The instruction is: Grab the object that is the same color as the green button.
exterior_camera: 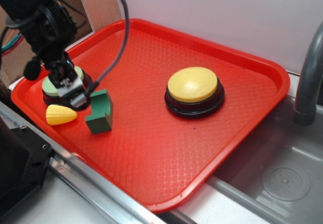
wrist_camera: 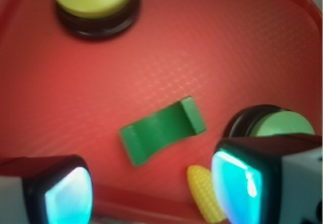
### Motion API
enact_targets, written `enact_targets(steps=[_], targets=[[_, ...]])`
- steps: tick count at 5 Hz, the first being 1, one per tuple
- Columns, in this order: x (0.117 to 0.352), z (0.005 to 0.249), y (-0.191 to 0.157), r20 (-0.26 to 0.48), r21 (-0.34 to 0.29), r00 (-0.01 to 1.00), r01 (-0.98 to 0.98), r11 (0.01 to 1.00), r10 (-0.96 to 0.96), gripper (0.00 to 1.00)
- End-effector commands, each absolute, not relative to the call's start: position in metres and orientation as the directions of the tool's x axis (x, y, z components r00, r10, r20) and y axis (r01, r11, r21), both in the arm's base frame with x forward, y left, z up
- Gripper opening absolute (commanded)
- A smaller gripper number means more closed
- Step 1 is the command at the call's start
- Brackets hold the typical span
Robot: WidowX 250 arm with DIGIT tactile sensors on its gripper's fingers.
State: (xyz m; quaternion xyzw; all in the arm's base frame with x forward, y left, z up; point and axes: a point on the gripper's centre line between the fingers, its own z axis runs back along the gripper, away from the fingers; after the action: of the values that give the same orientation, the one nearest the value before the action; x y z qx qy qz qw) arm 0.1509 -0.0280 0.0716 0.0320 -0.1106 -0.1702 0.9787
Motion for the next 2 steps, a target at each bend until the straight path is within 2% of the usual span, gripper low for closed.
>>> enact_targets(steps=[1,2], targets=[[0.164,0.039,-0.032,0.188,0.187,0.889,0.385,0.904,-0.417,1.00],[0.160,0.026,-0.035,0.172,0.231,0.876,0.409,0.883,-0.451,1.00]])
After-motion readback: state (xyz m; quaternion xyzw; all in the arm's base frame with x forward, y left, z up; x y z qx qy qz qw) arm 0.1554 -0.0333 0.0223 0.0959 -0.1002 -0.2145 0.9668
